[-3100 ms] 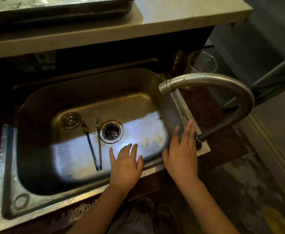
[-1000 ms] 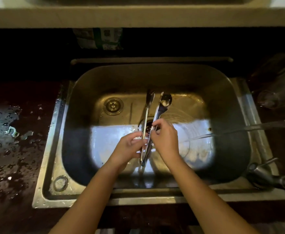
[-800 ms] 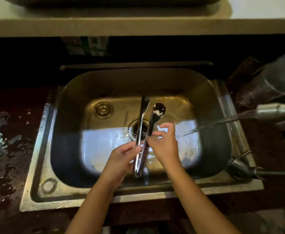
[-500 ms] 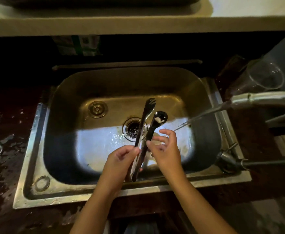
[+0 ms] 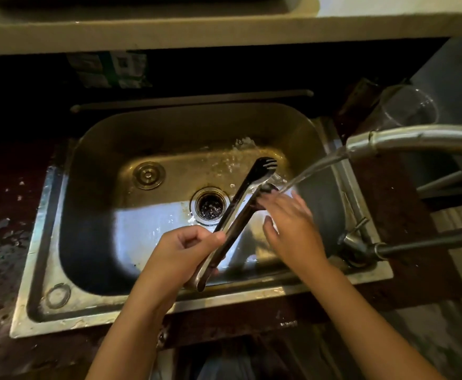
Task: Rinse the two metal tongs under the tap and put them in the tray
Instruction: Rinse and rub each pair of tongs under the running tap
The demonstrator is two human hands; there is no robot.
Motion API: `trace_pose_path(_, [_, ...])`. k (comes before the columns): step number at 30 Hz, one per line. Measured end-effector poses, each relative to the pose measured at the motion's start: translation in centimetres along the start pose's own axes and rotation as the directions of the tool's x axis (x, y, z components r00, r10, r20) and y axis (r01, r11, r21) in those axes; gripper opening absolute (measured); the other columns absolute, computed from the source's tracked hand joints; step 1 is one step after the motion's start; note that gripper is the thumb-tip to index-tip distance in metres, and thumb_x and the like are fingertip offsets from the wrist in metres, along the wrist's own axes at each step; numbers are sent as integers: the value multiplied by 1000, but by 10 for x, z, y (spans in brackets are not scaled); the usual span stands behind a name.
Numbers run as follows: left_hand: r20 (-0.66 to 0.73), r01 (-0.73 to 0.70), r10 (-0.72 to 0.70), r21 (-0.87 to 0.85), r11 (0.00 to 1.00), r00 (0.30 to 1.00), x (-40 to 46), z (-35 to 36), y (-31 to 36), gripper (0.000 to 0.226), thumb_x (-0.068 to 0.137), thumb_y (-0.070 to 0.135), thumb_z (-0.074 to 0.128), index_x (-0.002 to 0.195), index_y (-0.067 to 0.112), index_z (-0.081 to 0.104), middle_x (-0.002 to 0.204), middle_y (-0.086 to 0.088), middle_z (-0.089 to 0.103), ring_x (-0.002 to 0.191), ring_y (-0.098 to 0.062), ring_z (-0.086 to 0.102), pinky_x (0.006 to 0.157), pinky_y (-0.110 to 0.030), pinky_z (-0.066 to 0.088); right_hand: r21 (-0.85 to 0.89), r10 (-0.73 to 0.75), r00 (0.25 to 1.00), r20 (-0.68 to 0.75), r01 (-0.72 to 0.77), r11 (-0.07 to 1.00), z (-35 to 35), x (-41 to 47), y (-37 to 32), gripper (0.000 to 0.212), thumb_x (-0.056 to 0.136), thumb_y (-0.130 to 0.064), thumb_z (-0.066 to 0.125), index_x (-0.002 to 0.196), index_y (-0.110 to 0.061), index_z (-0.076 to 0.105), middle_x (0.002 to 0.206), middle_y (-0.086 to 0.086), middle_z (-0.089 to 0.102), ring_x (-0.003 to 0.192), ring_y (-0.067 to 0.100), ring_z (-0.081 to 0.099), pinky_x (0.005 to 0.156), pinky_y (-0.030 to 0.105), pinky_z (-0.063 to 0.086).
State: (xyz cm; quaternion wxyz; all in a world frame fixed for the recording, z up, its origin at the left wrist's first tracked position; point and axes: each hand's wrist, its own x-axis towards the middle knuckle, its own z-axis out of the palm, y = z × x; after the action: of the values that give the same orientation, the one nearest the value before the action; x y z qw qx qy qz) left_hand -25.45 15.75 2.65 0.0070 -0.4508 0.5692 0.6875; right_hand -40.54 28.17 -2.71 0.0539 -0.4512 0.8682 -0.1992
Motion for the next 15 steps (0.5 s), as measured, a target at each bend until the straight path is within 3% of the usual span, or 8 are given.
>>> trace_pose_path(1, [-5, 6, -6, -2, 1000, 1000, 0, 1, 1, 28, 79, 29, 65, 77, 1, 67, 59, -5, 71, 42, -8, 61, 34, -15, 40, 9, 10, 1000, 16, -10, 1000, 0, 1, 1, 39, 81, -5, 59, 120, -11, 61, 123, 8, 65, 120, 22, 57, 112, 38, 20])
trace_pose_path(5, [-4, -4, 4, 36, 999, 1000, 2, 4, 5, 30, 81, 26, 64, 81, -3, 66, 61, -7, 69, 42, -8, 61, 35, -13, 42, 15, -174, 979, 109, 174, 985, 5, -7, 1, 47, 78, -6, 58, 124, -13, 57, 128, 7, 62, 124, 21, 53, 112, 42, 28])
trace_pose_path(8, [4, -26, 25, 57, 998, 1000, 2, 4, 6, 28, 81, 25, 63, 82, -3, 67, 67, -13, 70, 43, -9, 62, 36, -14, 44, -12, 29, 992, 124, -28, 1000, -3, 10, 18, 50, 80, -2, 57, 129, -10, 53, 138, 11, 53, 133, 26, 43, 115, 42, 27])
trace_pose_path(10, [17, -41, 40, 64, 997, 999, 3, 5, 4, 27, 82, 24, 63, 82, -3, 67, 65, -12, 70, 43, -9, 62, 36, -14, 43, -38, 53, 992, 117, -49, 998, -6, 16, 26, 51, 78, 1, 56, 129, -4, 52, 140, 15, 50, 136, 28, 37, 117, 42, 23])
trace_pose_path(15, [70, 0, -2, 29, 1000, 998, 13, 6, -4, 25, 83, 21, 62, 79, -3, 66, 60, -7, 72, 41, -8, 60, 35, -13, 41, 37, -184, 963, 196, 180, 983, 1, -11, 5, 53, 72, -4, 60, 125, -8, 56, 132, 12, 59, 126, 25, 52, 111, 42, 27])
